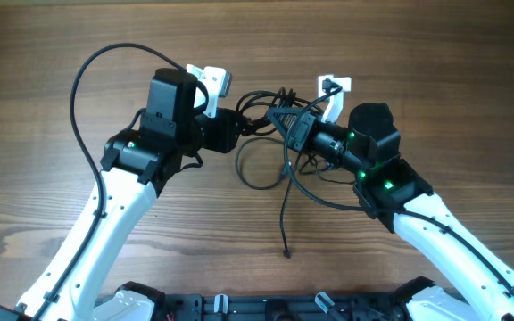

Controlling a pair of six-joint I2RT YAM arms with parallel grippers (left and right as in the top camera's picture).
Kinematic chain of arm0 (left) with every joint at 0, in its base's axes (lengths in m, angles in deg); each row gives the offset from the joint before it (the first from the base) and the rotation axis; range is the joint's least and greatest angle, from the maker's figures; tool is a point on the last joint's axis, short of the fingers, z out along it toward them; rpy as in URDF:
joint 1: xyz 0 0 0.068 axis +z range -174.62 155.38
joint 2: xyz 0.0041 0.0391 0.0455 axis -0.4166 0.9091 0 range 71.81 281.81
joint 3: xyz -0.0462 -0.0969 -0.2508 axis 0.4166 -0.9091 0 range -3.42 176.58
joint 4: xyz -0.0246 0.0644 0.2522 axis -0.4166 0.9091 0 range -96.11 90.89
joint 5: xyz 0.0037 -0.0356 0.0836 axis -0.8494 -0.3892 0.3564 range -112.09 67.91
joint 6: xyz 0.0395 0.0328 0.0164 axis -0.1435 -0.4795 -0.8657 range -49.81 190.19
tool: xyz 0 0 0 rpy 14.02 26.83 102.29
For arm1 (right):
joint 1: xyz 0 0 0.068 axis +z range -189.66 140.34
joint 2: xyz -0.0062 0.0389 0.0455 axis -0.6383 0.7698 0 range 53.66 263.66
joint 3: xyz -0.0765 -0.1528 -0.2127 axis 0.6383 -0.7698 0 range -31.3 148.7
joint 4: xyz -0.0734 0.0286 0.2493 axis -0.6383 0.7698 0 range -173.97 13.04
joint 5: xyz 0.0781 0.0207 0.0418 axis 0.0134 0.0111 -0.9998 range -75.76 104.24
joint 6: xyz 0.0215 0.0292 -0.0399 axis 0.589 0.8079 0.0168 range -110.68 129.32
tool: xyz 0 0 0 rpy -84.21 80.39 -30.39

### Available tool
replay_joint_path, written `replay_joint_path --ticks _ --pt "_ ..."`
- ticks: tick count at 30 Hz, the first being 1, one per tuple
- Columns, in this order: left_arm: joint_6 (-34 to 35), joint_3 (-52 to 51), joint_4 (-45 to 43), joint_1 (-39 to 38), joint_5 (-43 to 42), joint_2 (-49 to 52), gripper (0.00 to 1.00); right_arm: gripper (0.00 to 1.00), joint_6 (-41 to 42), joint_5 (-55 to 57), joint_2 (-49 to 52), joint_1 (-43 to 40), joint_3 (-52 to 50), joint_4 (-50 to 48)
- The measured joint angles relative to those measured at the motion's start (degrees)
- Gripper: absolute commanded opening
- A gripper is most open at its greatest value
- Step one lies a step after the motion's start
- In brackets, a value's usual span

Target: Untangle cables

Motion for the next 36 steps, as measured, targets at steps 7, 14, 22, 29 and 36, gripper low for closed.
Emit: replay_joint_path --ticks 7,14,22,29,36 --pt "0.0 0.0 0.0 0.0 0.87 0.0 0.45 0.04 0.0 -0.55 0.0 0.0 0.0 -0.04" --pt "0.02 0.0 0.0 0.0 4.81 0.0 0.48 0.04 0.0 -1.33 0.0 0.0 0.0 -0.07" --pt "0.02 0.0 0.0 0.0 6.23 2.32 0.43 0.04 0.0 -1.81 0.0 0.0 0.0 -0.2" --pt "0.02 0.0 0.0 0.0 6.43 2.86 0.43 0.04 0.0 -2.43 0.0 0.0 0.0 -1.36" --pt "0.02 0.0 0.0 0.0 8.28 2.86 0.44 0.04 0.02 -3.04 0.0 0.0 0.0 -1.77"
